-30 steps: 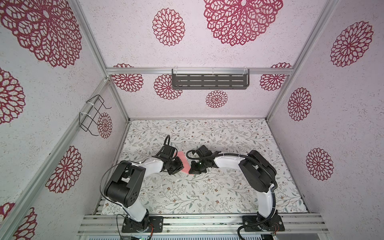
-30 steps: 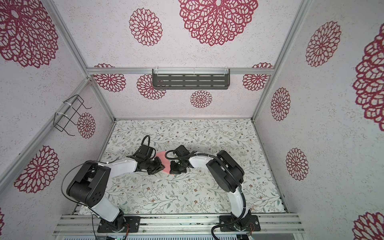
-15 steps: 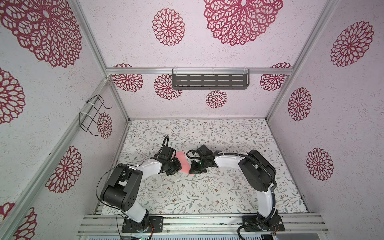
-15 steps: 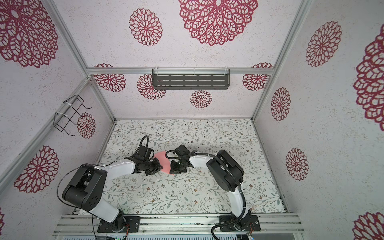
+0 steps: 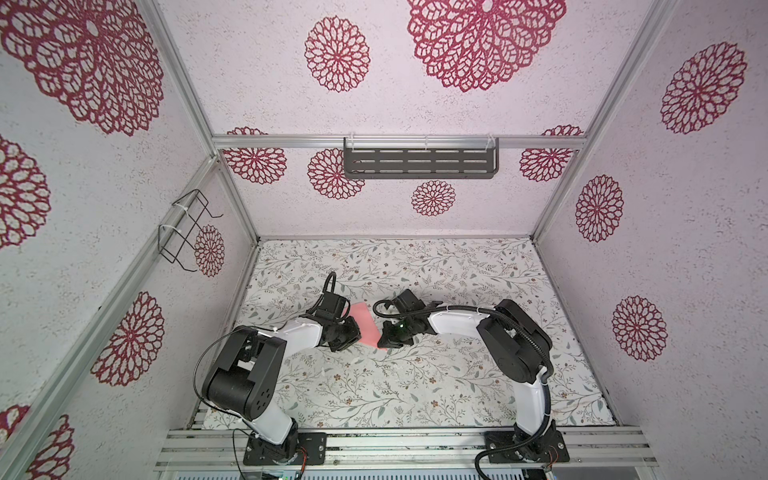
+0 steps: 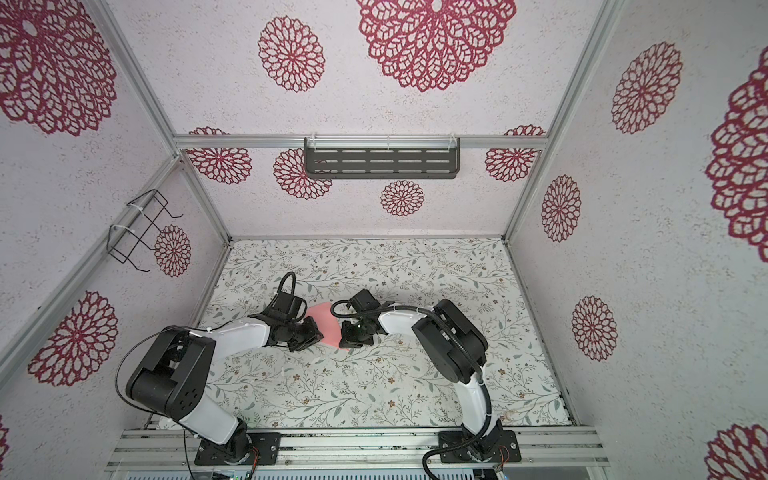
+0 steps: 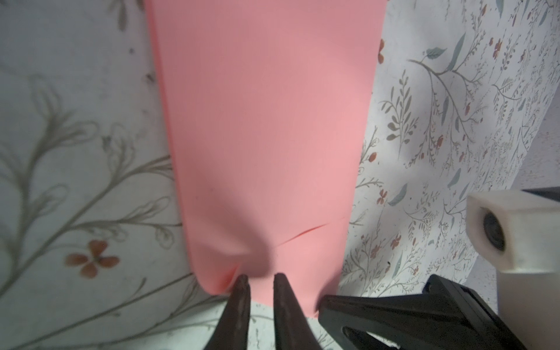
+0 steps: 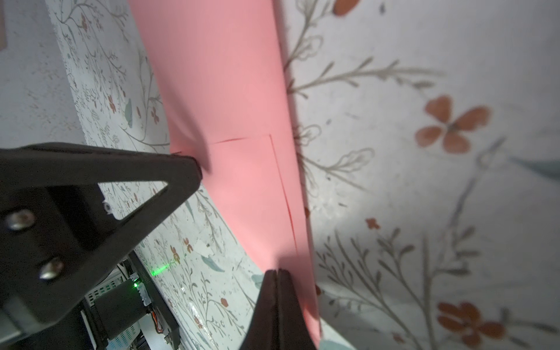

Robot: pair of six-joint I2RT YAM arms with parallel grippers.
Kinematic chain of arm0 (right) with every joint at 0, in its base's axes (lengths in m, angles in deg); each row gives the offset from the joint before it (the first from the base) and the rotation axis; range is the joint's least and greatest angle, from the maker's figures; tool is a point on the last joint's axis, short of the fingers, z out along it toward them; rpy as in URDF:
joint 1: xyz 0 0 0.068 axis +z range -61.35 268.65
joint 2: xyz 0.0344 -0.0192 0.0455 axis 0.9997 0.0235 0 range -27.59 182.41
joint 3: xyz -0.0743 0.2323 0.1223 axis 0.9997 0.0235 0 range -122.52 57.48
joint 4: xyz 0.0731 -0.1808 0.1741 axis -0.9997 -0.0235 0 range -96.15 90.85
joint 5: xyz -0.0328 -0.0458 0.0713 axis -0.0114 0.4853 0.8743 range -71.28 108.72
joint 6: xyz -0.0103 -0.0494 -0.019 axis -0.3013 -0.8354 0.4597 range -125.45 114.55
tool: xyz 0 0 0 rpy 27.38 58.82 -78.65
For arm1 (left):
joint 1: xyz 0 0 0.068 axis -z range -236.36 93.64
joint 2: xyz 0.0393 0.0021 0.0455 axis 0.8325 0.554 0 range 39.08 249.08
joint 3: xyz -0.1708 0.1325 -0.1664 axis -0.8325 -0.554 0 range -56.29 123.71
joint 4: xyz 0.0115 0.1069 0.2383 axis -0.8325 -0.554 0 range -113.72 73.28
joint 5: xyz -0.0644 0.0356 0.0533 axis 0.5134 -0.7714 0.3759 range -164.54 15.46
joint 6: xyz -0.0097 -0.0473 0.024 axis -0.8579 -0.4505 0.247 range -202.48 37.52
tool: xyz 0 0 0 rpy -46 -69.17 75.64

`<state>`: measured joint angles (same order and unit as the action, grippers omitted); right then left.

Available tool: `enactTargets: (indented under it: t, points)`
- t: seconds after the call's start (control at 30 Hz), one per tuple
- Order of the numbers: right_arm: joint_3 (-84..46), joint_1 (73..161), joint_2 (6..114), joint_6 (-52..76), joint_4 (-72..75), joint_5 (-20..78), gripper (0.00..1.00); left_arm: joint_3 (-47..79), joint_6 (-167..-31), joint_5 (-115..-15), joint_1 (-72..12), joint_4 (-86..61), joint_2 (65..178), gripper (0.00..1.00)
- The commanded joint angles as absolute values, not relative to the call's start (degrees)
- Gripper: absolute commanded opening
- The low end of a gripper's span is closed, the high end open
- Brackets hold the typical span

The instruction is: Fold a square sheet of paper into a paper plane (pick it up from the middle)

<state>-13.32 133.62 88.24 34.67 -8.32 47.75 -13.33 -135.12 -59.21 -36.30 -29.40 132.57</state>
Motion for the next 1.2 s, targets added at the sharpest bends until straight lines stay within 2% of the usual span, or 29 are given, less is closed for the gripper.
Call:
enactTargets:
  t: [0.0,0.33,0.57,0.8,1.17]
  points:
    - [-13.17,133.13,90.88,34.19,-13.21,43.94,0.05,-13.44,-133.17,-64.92,-37.76,-35.62,133.96,0.19]
    - [-13.07,132.77,90.19,32.54,-14.07,42.76,0.05,-9.43,-128.28,-69.75,-40.36,-45.11,127.77,0.16]
    - [-14.82,132.69,90.23,29.64,-15.69,42.33,0.06,-8.49,-129.5,-63.12,-36.69,-39.8,121.24,0.1]
    - [-15.11,132.61,90.53,29.88,-15.45,43.01,0.06,-8.42,-131.44,-60.55,-33.57,-34.72,127.43,0.08]
    - [-15.7,132.6,90.25,28.76,-15.2,43.83,0.06,-7.02,-131.42,-64.85,-33.48,-36.46,134.2,0.06]
